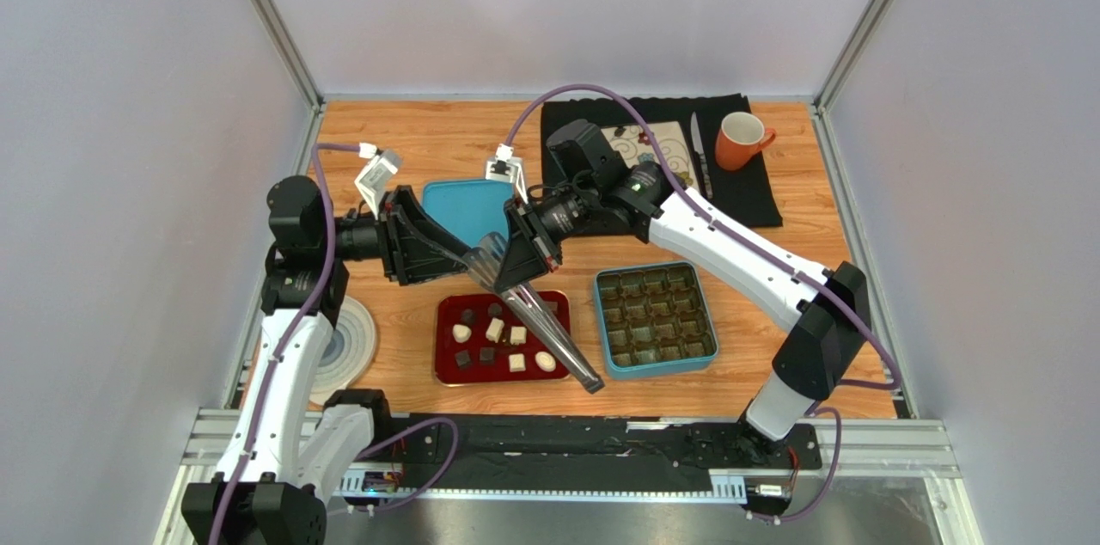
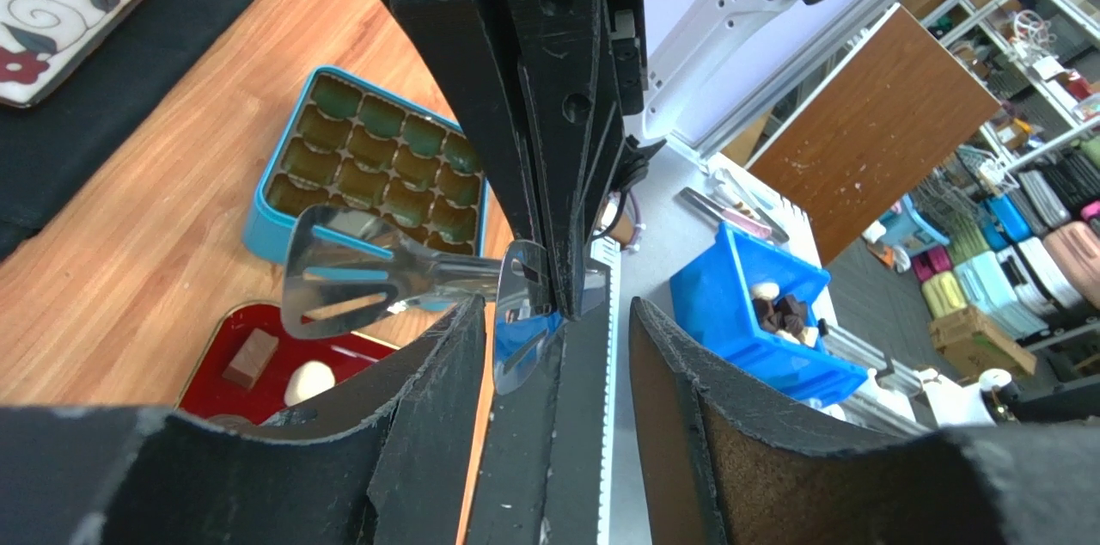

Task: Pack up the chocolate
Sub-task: Pick up the clamp at the center of the board.

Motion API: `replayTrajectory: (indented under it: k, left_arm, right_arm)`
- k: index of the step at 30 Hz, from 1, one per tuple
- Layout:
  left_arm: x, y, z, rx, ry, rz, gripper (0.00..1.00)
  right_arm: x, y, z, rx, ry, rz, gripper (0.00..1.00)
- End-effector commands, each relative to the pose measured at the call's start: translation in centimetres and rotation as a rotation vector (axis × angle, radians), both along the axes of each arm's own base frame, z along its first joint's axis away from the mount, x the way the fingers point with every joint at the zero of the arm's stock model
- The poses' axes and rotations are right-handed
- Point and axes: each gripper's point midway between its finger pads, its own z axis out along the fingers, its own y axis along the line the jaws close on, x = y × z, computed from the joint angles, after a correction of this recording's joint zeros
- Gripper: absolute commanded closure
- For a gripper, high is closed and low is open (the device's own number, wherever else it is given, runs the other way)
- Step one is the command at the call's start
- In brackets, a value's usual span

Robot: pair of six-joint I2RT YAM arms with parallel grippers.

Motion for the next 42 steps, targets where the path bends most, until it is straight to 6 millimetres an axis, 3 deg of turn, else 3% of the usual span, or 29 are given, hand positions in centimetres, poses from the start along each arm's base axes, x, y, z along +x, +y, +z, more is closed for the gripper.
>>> replayTrajectory:
  k: [1, 16, 19, 25, 30, 42]
  left_arm:
    - [-5.0, 0.8, 0.7, 0.004, -0.052, -0.293, 0.46]
    - [-4.9, 0.8, -0.4, -0.006, -0.017, -0.293, 0.44]
    - [-4.8, 0.8, -0.4, -0.004, -0.02, -0.293, 0.5]
    - [-4.7, 0.8, -0.5, 0.004, -0.021, -0.293, 0.8]
    - [-5.3, 0.6, -0.6, 0.007, -0.013, -0.316, 0.92]
    - [-6.3, 0.6, -1.3, 0.023, 0.003, -0.323, 0.94]
  right_arm:
    - [-0.9, 0.0, 1.6, 0.045, -0.016, 0.067, 1.0]
    - [-0.9, 1.6, 2.3, 0.069, -0.006, 0.11, 1.0]
    - [-0.9, 1.7, 2.2, 0.064, -0.002, 0.114, 1.0]
    - [-1.0, 1.6, 1.8, 0.054, -0.003, 0.12, 1.0]
    - [-0.9, 1.5, 2.0, 0.054, -0.005, 0.125, 1.0]
    - [0.1, 1.3, 3.3, 0.055, -0.027, 0.113, 1.0]
